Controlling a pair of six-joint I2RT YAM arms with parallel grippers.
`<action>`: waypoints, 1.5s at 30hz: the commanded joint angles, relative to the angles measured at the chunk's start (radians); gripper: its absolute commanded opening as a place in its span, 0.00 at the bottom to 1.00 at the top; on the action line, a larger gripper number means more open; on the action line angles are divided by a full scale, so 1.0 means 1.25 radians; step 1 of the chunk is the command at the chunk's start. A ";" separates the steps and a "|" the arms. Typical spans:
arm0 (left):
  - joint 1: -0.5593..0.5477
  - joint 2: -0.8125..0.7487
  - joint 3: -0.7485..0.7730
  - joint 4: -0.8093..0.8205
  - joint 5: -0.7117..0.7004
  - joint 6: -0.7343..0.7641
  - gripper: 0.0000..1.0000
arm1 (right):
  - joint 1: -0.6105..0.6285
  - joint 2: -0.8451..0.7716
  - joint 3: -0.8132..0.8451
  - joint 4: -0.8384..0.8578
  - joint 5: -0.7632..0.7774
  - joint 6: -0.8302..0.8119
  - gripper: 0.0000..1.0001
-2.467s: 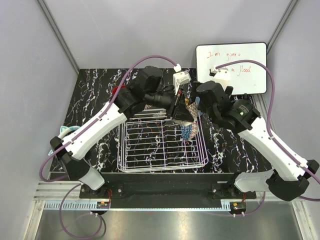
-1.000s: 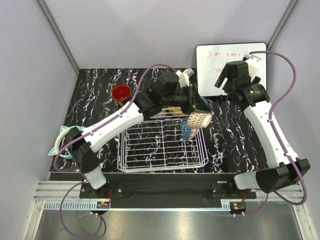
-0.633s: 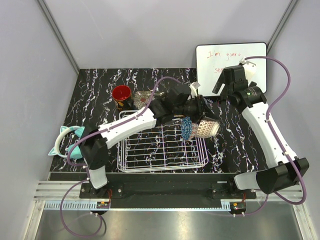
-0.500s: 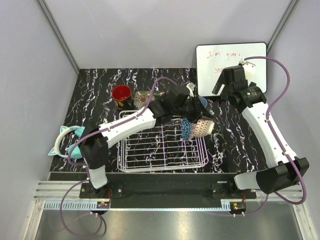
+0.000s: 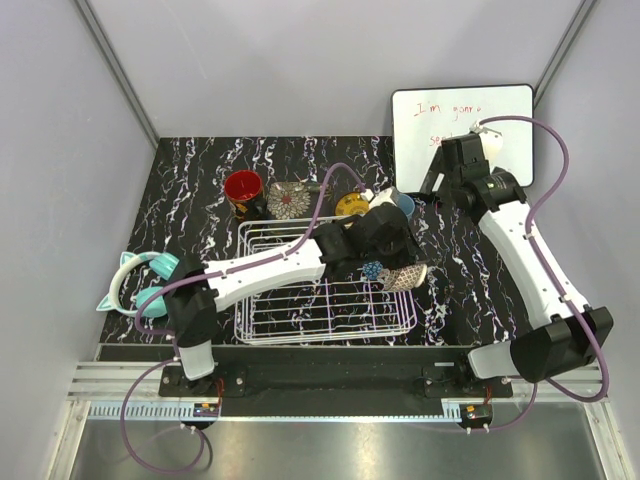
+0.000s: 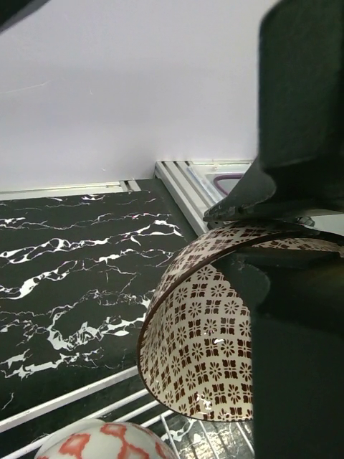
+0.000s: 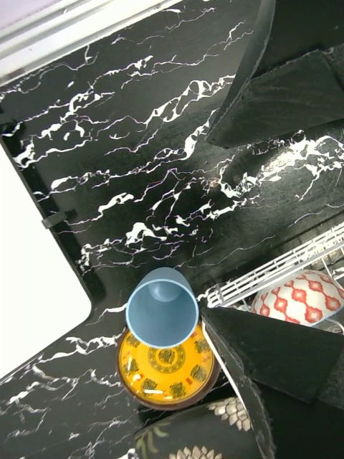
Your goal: Load the mixed dishes into the dish rack
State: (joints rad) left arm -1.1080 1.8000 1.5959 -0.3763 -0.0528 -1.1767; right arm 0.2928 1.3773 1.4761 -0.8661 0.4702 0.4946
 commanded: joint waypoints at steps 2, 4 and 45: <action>-0.003 -0.020 0.034 0.032 -0.083 -0.006 0.00 | 0.003 0.026 -0.022 0.007 -0.018 0.007 1.00; -0.005 -0.008 0.039 0.030 -0.082 -0.005 0.00 | 0.003 0.028 -0.031 0.011 -0.021 0.008 1.00; 0.015 -0.004 -0.113 0.140 0.030 -0.098 0.09 | -0.005 0.000 -0.079 0.011 -0.013 -0.027 1.00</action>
State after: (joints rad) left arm -1.0874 1.7992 1.3922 -0.2977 -0.0296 -1.3079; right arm 0.2913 1.4193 1.3796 -0.8654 0.4500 0.4805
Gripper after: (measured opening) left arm 0.193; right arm 0.995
